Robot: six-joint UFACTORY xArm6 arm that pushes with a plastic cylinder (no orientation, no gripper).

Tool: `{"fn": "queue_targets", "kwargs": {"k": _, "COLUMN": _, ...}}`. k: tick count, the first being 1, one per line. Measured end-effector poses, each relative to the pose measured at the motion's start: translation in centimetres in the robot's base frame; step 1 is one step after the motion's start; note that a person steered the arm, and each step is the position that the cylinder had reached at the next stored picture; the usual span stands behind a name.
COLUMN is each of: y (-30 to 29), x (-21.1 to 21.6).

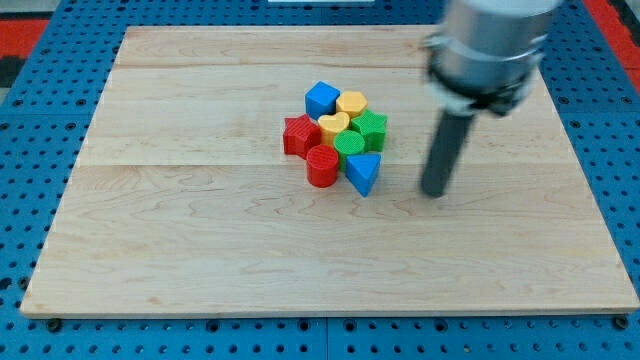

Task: Adjust the group of blocks at the center of the board

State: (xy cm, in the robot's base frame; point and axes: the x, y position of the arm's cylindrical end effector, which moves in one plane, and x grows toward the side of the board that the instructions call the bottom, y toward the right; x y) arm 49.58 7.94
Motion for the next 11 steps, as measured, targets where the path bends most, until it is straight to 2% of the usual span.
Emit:
{"fn": "queue_targets", "kwargs": {"k": 1, "y": -3.9, "x": 0.1}}
{"fn": "queue_targets", "kwargs": {"k": 2, "y": -3.4, "x": -2.7}}
{"fn": "queue_targets", "kwargs": {"k": 3, "y": -3.4, "x": -2.2}}
{"fn": "queue_targets", "kwargs": {"k": 4, "y": -5.2, "x": 2.4}}
{"fn": "queue_targets", "kwargs": {"k": 5, "y": -16.1, "x": -1.4}}
{"fn": "queue_targets", "kwargs": {"k": 6, "y": -16.7, "x": -9.5}}
{"fn": "queue_targets", "kwargs": {"k": 7, "y": -16.5, "x": -17.5}}
{"fn": "queue_targets", "kwargs": {"k": 8, "y": -11.8, "x": -20.2}}
{"fn": "queue_targets", "kwargs": {"k": 9, "y": -3.3, "x": -20.4}}
{"fn": "queue_targets", "kwargs": {"k": 10, "y": -5.3, "x": -17.5}}
{"fn": "queue_targets", "kwargs": {"k": 11, "y": -5.7, "x": -17.5}}
